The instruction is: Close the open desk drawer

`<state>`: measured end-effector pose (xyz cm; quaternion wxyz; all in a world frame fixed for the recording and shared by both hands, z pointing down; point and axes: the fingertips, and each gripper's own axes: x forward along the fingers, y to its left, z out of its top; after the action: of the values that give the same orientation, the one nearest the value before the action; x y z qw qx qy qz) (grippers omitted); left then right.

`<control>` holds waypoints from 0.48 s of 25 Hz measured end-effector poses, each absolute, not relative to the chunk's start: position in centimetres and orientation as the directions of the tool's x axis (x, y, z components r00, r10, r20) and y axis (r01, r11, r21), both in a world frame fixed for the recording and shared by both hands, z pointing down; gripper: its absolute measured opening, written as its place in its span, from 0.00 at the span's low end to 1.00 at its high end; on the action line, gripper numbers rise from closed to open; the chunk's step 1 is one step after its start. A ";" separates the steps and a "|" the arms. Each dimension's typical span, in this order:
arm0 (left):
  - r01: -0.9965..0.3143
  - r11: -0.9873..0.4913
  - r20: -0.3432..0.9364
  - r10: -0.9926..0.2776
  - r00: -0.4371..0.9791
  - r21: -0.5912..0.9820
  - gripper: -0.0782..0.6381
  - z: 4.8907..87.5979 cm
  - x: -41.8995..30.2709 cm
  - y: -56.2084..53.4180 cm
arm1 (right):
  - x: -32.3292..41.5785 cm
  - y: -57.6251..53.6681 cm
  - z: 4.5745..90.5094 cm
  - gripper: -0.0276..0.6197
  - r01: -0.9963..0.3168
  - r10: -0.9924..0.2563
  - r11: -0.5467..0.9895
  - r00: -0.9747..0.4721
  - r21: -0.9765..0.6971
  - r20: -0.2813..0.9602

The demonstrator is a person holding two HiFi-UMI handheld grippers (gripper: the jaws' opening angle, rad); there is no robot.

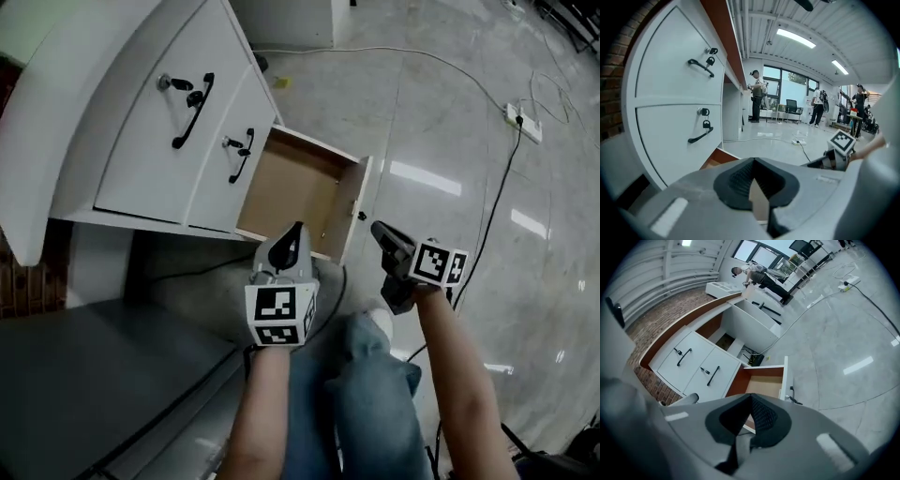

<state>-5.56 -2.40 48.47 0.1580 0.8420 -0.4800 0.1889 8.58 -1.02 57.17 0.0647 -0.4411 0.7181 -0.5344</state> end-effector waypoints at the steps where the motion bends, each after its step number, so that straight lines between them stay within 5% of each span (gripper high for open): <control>1: -0.871 -0.483 0.453 -0.760 0.466 0.085 0.11 49.0 -5.6 -2.9 | 8.6 -1.0 58.3 0.04 -0.566 -0.702 0.042 -0.603 -0.823 0.379; 12: -0.876 -0.481 0.315 -0.828 0.465 0.028 0.11 53.4 -5.4 -6.2 | 6.9 -1.4 69.1 0.04 -0.563 -0.690 0.062 -0.621 -0.824 0.373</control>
<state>-5.43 -6.22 53.35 0.0932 0.8507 -0.5007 0.1301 6.89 -1.37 69.11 0.0595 -0.4313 0.7262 -0.5321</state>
